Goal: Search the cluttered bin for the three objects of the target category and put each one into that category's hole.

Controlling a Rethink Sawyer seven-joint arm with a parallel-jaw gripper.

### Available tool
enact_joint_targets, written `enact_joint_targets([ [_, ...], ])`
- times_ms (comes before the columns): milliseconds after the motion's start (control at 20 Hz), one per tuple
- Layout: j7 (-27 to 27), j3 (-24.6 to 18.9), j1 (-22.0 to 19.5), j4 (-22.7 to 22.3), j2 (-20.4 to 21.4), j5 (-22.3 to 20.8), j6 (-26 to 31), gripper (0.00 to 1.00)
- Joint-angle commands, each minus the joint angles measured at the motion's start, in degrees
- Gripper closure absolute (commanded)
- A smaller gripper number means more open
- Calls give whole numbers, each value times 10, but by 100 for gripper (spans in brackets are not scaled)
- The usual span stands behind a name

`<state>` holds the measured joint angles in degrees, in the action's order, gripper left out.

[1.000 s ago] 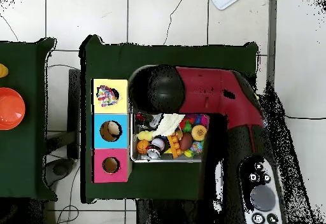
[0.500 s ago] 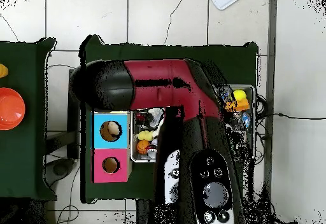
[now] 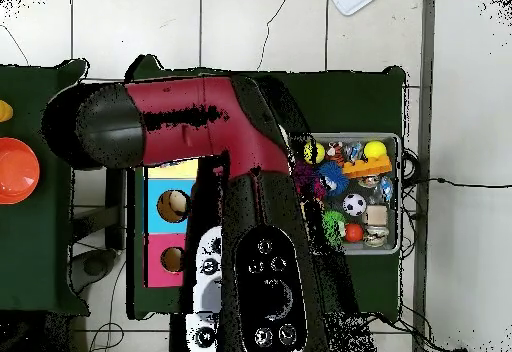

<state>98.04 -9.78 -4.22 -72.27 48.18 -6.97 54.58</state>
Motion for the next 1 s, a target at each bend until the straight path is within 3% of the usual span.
enact_joint_targets([
  [50, 175, 40, 3, 17, -34, 19, 76, 100],
  [300, 160, 51, 6, 38, -40, 24, 89, 100],
  [550, 107, 46, -2, 65, -55, 15, 89, 100],
  [1000, 107, 52, -8, 39, -64, 25, 23, 100],
])
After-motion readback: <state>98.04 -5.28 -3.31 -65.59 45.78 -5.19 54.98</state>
